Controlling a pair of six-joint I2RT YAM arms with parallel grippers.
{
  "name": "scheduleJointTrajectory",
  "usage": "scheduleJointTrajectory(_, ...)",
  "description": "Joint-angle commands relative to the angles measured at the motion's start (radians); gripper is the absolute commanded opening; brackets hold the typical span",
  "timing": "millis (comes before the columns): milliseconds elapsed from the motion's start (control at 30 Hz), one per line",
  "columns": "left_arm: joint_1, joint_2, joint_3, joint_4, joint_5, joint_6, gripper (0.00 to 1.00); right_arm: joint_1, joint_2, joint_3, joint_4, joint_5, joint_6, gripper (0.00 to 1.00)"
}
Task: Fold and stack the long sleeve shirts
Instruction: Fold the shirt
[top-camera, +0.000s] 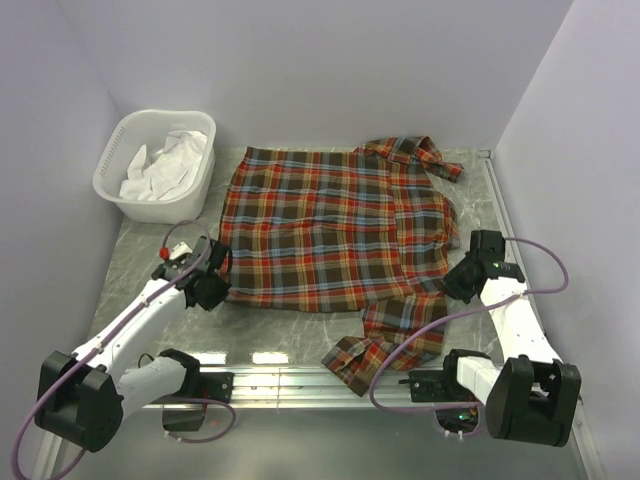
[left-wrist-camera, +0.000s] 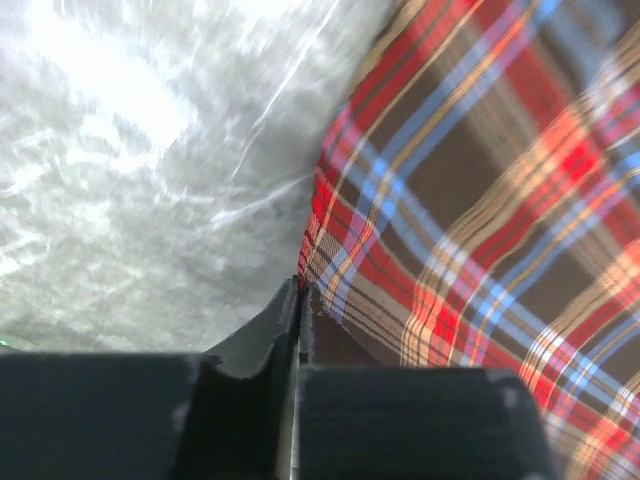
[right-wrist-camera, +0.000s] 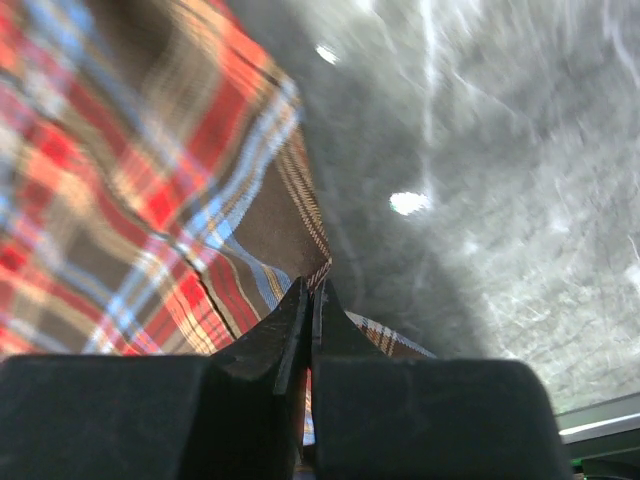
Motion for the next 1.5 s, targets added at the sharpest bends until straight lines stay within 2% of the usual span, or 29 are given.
scheduleJointTrajectory(0, 0.028, 0.026, 0.090, -0.009, -0.075, 0.034, 0.01, 0.004, -0.001, 0.105, -0.005, 0.012, -0.017, 0.00)
scheduleJointTrajectory(433, 0.144, 0.325, 0.372, 0.108, -0.129, 0.225, 0.01, 0.006, 0.232, 0.324, 0.046, -0.053, -0.009, 0.00)
scheduleJointTrajectory(800, 0.160, 0.632, 0.619, 0.154, -0.155, 0.363, 0.00, 0.027, 0.441, 0.423, 0.096, -0.045, 0.014, 0.00)
scheduleJointTrajectory(1233, 0.160, 0.828, 0.784, 0.185, -0.180, 0.429, 0.01, 0.029, 0.550, 0.432, 0.158, -0.013, 0.052, 0.02)
scheduleJointTrajectory(1467, 0.160, 0.859, 0.768, 0.177, -0.195, 0.412, 0.04, 0.029, 0.563, 0.418, 0.167, -0.008, 0.048, 0.08)
